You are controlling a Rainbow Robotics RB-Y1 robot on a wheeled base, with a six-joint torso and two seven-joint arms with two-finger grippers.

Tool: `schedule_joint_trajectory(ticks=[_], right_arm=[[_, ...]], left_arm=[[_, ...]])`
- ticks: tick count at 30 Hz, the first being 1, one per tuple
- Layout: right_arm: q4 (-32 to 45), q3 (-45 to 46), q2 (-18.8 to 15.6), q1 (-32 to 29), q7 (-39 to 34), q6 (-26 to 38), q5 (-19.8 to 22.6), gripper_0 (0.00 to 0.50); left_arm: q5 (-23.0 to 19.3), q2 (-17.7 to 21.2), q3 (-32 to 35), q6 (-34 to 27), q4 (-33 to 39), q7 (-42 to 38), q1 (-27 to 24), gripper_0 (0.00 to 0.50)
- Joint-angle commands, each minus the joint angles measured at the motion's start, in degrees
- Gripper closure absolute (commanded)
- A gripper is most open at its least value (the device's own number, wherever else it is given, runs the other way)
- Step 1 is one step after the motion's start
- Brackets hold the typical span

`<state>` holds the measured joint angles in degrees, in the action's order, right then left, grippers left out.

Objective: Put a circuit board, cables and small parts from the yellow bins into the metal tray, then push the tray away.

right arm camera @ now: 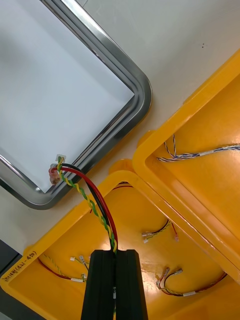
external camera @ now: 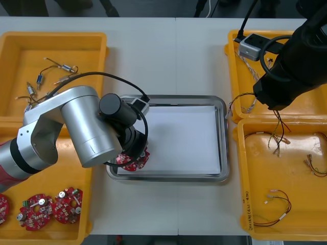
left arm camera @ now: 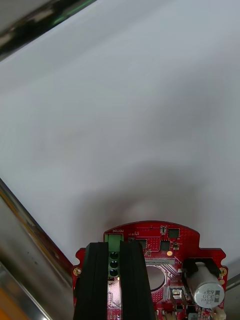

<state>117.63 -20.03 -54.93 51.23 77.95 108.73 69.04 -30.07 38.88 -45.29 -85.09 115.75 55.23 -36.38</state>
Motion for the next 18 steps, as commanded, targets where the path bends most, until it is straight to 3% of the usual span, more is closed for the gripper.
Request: schedule_joint_trajectory(ticks=[1,18], right_arm=[[0.3,-0.7,0.5,2.6,0.3,0.4,0.3,0.500],[0.3,-0.7,0.5,2.6,0.3,0.7,0.3,0.500]], left_arm=[[1.3,-1.3,-2.5,2.1,-0.1,-7.7,-2.3,0.500],[2.2,-1.3,-3.6,3.4,-1.1,-8.2,-2.2,0.500]])
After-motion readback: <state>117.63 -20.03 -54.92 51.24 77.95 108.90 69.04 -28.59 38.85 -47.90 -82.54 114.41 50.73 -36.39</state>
